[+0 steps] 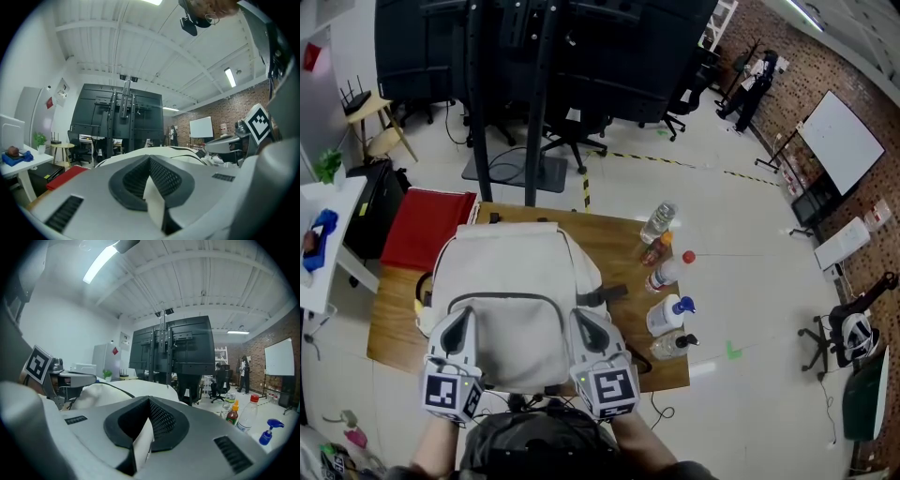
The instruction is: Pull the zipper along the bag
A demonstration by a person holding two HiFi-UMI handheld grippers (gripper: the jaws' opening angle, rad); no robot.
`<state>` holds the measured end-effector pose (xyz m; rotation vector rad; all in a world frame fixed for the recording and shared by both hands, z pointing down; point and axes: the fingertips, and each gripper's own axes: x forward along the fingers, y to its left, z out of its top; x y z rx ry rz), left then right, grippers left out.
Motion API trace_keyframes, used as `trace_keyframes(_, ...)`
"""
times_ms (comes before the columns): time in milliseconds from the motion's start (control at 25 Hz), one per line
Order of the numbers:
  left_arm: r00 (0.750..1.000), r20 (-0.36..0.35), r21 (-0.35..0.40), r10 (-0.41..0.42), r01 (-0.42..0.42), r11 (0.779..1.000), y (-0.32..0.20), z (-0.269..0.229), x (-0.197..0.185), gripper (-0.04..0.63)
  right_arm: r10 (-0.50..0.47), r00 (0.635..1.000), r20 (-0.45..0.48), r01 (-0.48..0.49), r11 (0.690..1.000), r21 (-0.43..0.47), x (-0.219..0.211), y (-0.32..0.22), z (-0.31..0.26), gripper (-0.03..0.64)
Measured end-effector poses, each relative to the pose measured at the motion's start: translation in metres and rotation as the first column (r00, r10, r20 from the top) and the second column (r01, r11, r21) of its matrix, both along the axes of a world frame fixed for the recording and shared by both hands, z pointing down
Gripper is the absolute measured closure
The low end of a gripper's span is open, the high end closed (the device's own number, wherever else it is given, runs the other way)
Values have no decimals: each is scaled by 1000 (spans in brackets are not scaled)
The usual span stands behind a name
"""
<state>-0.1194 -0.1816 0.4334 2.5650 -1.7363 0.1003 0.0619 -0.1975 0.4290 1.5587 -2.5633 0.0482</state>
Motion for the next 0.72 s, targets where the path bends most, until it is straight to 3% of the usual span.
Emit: trace_keyframes(720,998,13,-28,-55,55,998,-18,7,-11,581,-10,1000,-16,10,999,32,6,-14,1,589)
